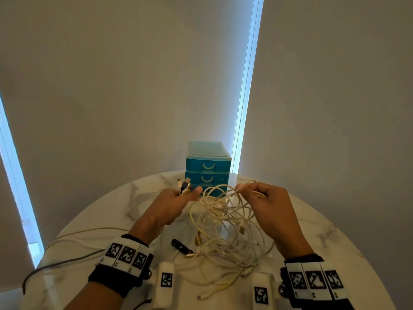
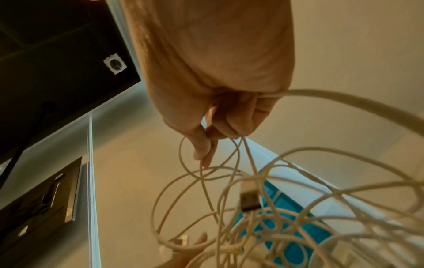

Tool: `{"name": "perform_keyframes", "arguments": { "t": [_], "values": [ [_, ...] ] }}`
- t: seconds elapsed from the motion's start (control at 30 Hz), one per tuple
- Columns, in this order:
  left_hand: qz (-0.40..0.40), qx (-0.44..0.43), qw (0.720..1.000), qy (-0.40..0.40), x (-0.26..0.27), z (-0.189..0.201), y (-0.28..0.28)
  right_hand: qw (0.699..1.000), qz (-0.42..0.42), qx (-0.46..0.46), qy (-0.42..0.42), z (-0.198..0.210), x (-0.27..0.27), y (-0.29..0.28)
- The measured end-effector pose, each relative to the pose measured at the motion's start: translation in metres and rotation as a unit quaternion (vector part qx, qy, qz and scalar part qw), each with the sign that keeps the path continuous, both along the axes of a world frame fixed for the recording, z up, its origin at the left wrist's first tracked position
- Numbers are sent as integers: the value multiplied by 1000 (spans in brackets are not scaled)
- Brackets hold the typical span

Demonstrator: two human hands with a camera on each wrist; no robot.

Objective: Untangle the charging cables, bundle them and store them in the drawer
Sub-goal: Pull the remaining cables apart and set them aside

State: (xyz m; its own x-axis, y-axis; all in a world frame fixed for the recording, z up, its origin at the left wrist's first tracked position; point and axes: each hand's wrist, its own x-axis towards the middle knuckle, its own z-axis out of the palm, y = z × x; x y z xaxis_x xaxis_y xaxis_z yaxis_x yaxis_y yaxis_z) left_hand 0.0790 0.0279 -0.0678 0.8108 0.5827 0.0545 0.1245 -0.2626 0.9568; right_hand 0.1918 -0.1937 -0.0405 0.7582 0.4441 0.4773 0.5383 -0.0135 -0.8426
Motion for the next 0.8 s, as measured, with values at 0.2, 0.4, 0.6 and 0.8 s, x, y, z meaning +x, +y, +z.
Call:
{"name": "perform_keyframes", "arguments": {
  "t": [0.2, 0.4, 0.6, 0.8],
  "values": [
    [-75, 51, 993, 70, 4, -2, -6, 996, 18, 67, 65, -3, -7, 8],
    [-78, 68, 994, 41, 1, 1, -6, 999, 22, -38, 3, -21, 5, 10],
    [-116, 107, 986, 54, 2, 2, -11, 999, -18, 28, -6, -21, 6, 10],
    [-123, 92, 987, 50, -1, 3, -15, 992, 26, 102, 63, -11, -6, 13]
  ]
}}
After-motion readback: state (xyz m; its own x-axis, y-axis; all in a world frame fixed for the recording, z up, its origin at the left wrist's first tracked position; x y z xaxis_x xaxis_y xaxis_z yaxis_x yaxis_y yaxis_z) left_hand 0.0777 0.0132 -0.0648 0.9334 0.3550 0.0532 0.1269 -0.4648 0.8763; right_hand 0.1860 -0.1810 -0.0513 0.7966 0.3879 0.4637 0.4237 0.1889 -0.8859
